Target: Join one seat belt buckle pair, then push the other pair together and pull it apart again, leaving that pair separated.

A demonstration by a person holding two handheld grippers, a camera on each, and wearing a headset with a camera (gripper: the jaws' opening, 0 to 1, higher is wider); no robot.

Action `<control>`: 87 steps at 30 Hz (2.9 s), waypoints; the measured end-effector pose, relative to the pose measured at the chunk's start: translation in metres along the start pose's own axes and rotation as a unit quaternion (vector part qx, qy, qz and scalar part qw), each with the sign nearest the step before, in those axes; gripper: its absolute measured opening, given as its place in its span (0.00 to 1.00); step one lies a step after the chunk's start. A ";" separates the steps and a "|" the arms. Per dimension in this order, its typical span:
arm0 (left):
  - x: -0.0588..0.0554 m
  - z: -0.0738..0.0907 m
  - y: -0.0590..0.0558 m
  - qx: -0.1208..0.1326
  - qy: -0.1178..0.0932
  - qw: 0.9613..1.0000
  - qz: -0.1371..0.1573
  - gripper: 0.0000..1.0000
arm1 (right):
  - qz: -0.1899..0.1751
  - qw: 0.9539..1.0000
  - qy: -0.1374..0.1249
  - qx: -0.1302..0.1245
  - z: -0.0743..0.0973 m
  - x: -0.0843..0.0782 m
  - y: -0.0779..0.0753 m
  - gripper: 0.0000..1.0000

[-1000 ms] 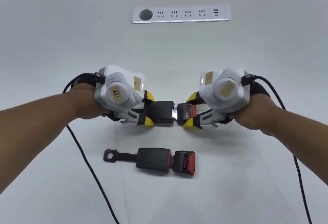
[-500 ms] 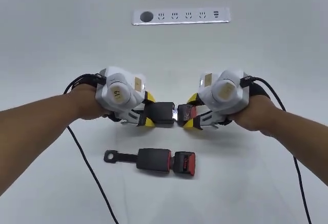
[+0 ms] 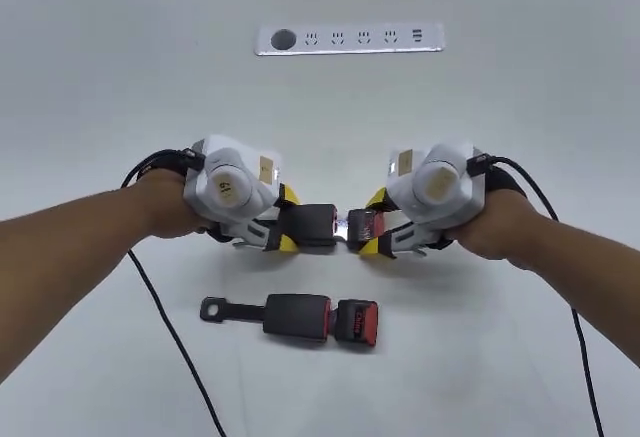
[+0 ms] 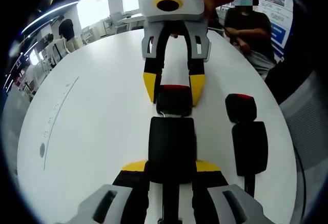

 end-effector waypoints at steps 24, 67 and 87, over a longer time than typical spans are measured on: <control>0.000 0.000 0.001 0.001 0.007 1.000 0.007 0.33 | -0.010 1.000 0.006 -0.005 0.032 -0.042 0.007 0.35; 0.004 0.000 -0.006 0.014 0.033 0.999 0.007 0.37 | -0.026 0.996 -0.027 -0.080 0.080 -0.075 0.029 0.66; 0.006 0.071 -0.014 0.176 -0.033 0.950 0.258 0.94 | -0.153 0.930 -0.189 -0.275 0.095 -0.064 0.058 0.87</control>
Point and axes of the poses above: the centre of the closed fingertips' face, and the gripper's own axes: z roughly backward along the fingers, y roughly to its left, x roughly out of its top, the point moved 8 cm from there along z, roughly backward along the fingers, and after that the axes turned 15 degrees about x, right-handed, at the moved point
